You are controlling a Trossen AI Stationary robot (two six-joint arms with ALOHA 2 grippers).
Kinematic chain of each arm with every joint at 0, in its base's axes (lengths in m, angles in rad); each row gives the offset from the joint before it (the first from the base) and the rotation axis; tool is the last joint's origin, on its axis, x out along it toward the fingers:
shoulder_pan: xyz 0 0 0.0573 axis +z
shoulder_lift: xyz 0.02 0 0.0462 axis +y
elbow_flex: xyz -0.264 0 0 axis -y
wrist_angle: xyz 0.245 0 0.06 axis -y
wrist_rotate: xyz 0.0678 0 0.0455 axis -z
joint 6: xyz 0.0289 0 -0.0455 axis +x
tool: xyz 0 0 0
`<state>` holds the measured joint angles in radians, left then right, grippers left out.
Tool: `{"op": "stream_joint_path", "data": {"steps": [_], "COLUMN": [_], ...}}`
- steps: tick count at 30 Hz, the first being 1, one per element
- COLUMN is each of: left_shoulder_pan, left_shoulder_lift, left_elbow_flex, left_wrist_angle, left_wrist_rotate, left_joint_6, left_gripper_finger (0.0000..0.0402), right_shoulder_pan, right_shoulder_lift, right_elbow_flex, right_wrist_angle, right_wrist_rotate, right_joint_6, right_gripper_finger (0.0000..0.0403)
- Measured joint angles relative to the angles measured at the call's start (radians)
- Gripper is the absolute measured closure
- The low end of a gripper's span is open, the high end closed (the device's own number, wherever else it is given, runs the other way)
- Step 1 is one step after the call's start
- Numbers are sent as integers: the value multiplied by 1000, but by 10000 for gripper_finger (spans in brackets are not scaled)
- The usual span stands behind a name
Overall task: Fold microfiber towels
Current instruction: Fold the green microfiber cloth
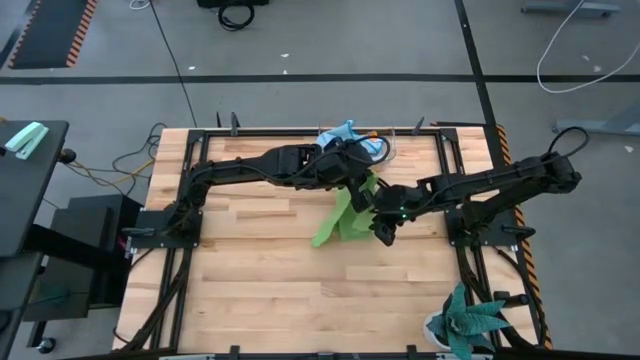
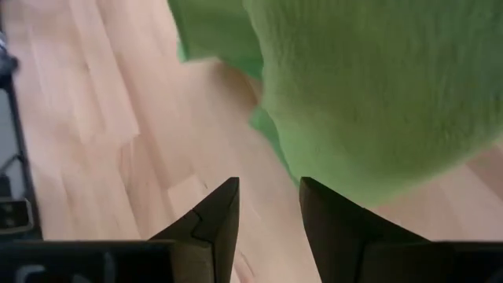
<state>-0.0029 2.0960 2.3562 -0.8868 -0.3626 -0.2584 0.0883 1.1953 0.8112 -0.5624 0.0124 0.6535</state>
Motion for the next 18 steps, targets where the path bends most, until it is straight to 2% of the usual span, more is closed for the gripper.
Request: {"op": "stream_joint_path", "data": {"steps": [7, 11, 15, 18], "left_shoulder_pan": [1, 11, 18, 18], "left_shoulder_lift": [0, 0, 0, 0], "left_elbow_flex": [0, 0, 0, 0], "left_wrist_angle": [-1, -1, -1, 0], "left_wrist_rotate": [8, 9, 31, 34], "left_joint_6": [32, 37, 43, 46], "left_gripper_finger": [400, 399, 399, 399], "right_shoulder_pan": [7, 92, 185, 206], "right_shoulder_lift": [-16, -55, -62, -39], "right_elbow_flex": [7, 43, 58, 59], "right_wrist_angle": [79, 104, 131, 127], "right_wrist_rotate": [1, 7, 110, 221], "right_joint_6": [61, 88, 52, 6], "right_gripper_finger": [271, 282, 304, 337]}}
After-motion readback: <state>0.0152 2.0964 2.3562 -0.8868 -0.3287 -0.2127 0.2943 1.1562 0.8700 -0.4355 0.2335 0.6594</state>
